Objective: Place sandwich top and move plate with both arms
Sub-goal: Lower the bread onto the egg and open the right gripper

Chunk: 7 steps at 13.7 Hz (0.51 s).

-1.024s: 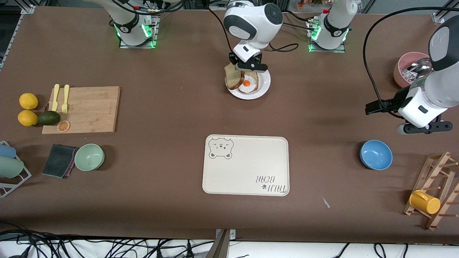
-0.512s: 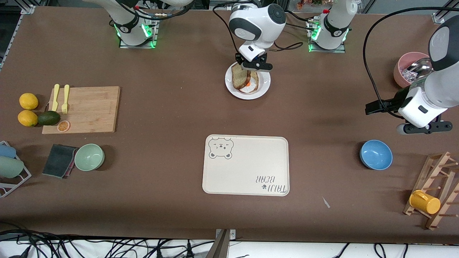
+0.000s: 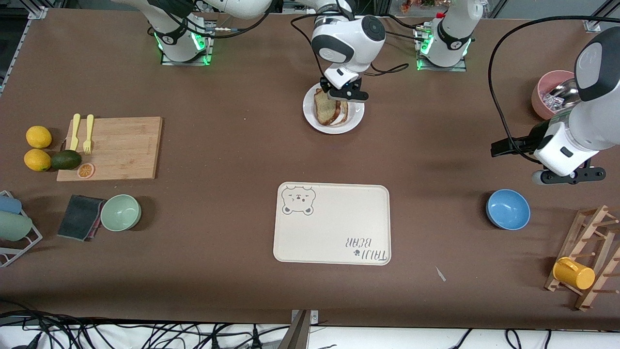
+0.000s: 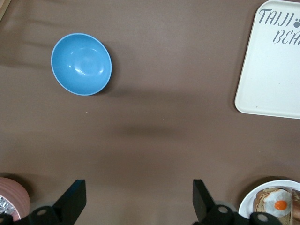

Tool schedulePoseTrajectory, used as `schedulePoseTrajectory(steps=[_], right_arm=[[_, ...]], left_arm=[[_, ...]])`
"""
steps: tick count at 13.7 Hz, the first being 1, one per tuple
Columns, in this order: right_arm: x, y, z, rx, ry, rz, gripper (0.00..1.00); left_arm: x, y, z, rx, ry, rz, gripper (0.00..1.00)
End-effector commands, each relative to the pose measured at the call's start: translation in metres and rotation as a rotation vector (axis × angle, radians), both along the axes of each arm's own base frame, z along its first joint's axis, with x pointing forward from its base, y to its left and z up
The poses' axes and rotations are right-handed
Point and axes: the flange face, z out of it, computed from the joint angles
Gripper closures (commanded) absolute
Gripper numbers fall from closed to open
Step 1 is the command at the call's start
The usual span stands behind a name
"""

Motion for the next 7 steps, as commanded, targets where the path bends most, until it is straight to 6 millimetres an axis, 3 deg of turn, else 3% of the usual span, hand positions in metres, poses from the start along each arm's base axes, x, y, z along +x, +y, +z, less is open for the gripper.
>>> schedulePoseTrajectory(steps=[1,4,7], right_arm=[[-0.002,0.006,0.005,0.003,-0.015,-0.036,0.21],[0.004,0.004,0.028,0.028,-0.008,-0.069,0.16],[0.033,-0.015,0.093,0.093,0.012,-0.145,0.07]], left_arm=[[0.001,0.000,0.004,0.015,-0.013,0.004,0.00],[0.001,0.000,0.003,0.015,-0.011,0.004,0.00],[0.003,0.000,0.004,0.014,-0.020,0.004,0.00]])
